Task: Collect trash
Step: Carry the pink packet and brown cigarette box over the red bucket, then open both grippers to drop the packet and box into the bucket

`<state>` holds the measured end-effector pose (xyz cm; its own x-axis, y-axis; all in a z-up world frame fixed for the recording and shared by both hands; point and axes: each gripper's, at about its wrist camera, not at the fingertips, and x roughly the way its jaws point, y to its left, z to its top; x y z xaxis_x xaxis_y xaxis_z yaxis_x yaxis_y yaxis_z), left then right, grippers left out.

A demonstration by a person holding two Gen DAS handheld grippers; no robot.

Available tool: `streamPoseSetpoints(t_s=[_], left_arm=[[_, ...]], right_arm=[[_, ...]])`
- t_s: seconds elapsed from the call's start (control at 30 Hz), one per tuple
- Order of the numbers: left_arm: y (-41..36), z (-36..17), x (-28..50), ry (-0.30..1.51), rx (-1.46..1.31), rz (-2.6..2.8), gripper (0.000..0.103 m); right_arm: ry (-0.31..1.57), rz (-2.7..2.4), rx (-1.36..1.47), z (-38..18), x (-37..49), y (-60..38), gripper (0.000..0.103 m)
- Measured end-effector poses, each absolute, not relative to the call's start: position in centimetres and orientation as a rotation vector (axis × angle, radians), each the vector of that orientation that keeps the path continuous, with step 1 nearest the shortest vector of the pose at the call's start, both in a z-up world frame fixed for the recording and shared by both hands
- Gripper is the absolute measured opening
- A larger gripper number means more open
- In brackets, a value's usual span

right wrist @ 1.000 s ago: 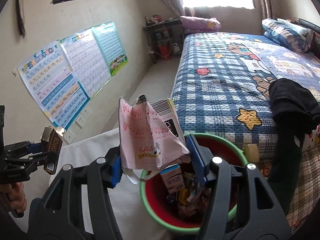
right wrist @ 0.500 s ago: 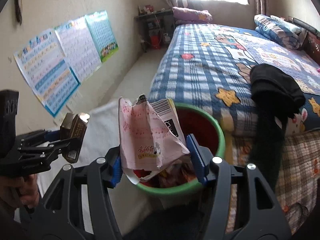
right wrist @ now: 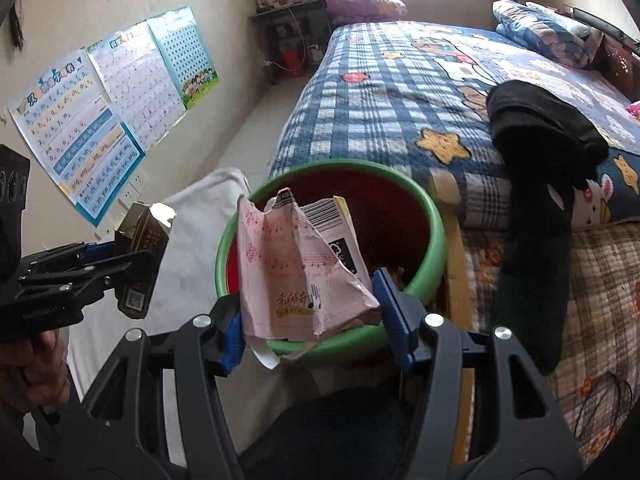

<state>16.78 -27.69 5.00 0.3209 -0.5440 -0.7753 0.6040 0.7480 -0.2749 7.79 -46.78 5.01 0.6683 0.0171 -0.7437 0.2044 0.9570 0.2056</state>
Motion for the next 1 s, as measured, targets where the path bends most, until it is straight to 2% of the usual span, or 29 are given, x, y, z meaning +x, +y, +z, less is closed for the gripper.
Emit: streamPoseSetpoints(t_s=[0.43, 0.93, 1.0], left_arm=[[-33.1, 5.7, 23.6, 0.992, 0.045, -0.810, 0.046], [-33.6, 1.5, 22.7, 1.104, 0.069, -0.851, 0.046], [-33.7, 1.6, 22.3, 1.107, 0.071, -0.862, 0.047]], right_arm=[[0.794, -0.095, 0.312, 5.5, 15.6, -50.9, 0.056], [0.916, -0.107, 0.285, 1.7, 14.3, -50.7, 0.059], [0.915, -0.112, 0.276, 1.8, 13.9, -50.5, 0.063]])
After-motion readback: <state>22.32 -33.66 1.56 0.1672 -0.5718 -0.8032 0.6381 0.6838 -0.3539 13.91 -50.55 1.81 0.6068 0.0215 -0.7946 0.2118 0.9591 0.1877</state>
